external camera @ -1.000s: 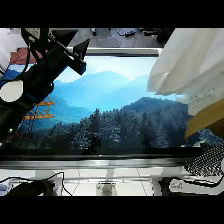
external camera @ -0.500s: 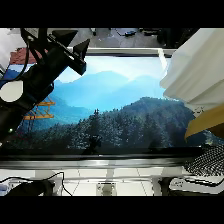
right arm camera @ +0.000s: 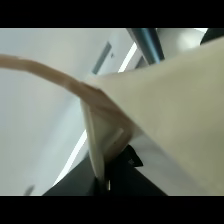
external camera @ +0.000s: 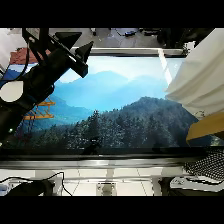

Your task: Fold the clothes and pants, and hang the long-sleeved shirts on hangers.

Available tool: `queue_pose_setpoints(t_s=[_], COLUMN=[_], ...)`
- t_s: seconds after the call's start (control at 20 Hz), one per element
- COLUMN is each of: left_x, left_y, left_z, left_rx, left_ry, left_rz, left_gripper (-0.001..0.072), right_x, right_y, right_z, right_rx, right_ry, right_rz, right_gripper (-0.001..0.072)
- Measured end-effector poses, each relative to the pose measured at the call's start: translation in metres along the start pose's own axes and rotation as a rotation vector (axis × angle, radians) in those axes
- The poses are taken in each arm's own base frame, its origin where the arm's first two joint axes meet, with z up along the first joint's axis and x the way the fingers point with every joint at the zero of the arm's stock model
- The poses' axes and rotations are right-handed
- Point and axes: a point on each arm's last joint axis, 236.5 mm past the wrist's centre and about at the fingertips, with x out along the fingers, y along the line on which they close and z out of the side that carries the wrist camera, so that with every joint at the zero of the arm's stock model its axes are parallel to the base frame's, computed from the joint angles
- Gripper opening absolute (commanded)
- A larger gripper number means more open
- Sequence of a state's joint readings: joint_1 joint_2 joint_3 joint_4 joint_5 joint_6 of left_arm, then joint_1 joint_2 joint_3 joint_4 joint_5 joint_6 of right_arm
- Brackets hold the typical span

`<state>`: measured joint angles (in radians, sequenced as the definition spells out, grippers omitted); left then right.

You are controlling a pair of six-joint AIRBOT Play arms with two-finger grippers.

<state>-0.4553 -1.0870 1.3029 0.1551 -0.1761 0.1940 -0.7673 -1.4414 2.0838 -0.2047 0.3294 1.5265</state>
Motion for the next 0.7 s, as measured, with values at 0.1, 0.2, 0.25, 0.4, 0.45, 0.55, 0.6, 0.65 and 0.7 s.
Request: queue_pose_setpoints(t_s=[0.1,0.2,0.25,0.4,0.45,0.55,0.6,0.65,0.7], left_x=[0.0,0.0,0.0,0.0,0.0,0.0,0.0,0.0,0.0], left_y=[-0.001,-0.001,-0.001,-0.001,-0.001,-0.002,-0.002,-0.002,-0.002], left_z=[0.0,0.0,0.0,0.0,0.0,0.0,0.0,0.0,0.0], left_rx=[0.0,0.0,0.0,0.0,0.0,0.0,0.0,0.0,0.0], left_ry=[-0.001,-0.001,-0.001,-0.001,-0.001,-0.001,-0.001,-0.002,-0.002], left_rz=[-0.003,-0.003,-0.004,-0.004,-0.005,-0.007,-0.007,-0.009,-0.01], left_gripper=[0.0416,0.0416,0.0416,0.0416,0.0416,0.0416,0.0416,0.0416,0.0416], right_x=[0.0,-0.001,-0.002,-0.003,-0.003,-0.002,-0.002,-0.001,0.0], right_y=[0.002,0.003,0.004,0.004,0.004,0.006,0.007,0.008,0.009], right_z=[-0.02,-0.036,-0.041,-0.047,-0.047,-0.041,-0.036,-0.031,-0.024], right_rx=[-0.044,-0.09,-0.111,-0.186,-0.211,-0.264,-0.29,-0.311,-0.327], right_ry=[0.08,0.142,0.163,0.188,0.186,0.159,0.137,0.115,0.085], right_rz=[0.008,0.018,0.022,0.031,0.035,0.043,0.047,0.05,0.052], right_gripper=[0.0055,0.0055,0.0055,0.0054,0.0054,0.0054,0.0054,0.0054,0.0054])
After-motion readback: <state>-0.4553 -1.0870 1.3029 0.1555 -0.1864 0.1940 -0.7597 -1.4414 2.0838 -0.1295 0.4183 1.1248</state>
